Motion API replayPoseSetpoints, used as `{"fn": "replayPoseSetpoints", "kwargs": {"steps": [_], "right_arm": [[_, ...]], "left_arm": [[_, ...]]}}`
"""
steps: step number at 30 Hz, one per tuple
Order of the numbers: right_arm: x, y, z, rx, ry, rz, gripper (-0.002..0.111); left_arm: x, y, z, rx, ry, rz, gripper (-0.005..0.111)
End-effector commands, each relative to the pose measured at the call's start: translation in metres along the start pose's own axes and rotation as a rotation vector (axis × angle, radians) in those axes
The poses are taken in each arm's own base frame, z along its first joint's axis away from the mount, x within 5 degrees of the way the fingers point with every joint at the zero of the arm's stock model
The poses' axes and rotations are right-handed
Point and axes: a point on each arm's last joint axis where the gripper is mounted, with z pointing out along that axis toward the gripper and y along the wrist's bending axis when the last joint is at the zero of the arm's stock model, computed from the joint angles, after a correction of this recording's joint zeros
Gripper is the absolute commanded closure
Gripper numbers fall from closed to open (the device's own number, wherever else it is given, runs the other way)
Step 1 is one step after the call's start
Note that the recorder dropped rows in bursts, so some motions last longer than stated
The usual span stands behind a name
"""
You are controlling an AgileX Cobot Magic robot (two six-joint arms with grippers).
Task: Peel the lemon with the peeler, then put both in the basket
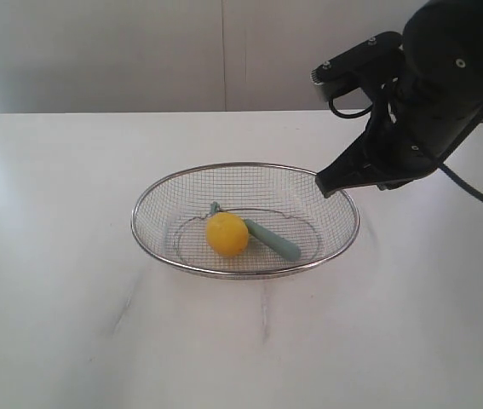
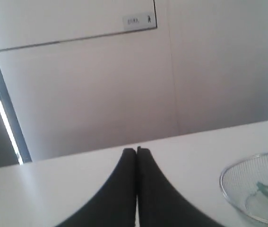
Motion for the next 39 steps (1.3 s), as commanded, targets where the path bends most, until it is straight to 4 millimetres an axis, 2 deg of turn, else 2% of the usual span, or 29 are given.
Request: {"fn": "replayPoseSetpoints", "kwargs": {"steps": [1, 6, 8, 9, 11, 39], "right_arm": [[0.001, -0.001, -0.003, -0.003, -0.007, 0.011, 0.102], [0.001, -0.001, -0.003, -0.003, -0.007, 0.011, 0.102], [0.001, -0.001, -0.003, -0.003, -0.007, 0.011, 0.102], [0.001, -0.001, -0.003, -0.003, -0.007, 0.011, 0.102], [0.001, -0.001, -0.003, -0.002, -0.004, 0.011, 0.102], [0.0, -0.001, -0.003, -0.001, -0.012, 0.009, 0.102]], "left_arm": [[0.054, -0.005, 0.016, 0.01, 0.155, -0.013, 0.107], [0.118, -0.01, 0.025, 0.019, 0.307, -0.022, 0.107], [0.14, -0.012, 0.025, 0.026, 0.374, -0.025, 0.107], [0.144, -0.013, 0.025, 0.027, 0.385, -0.026, 0.107], [0.148, -0.014, 0.023, 0.039, 0.432, -0.015, 0.107], [0.146, -0.013, 0.024, 0.037, 0.416, -0.014, 0.107]]}}
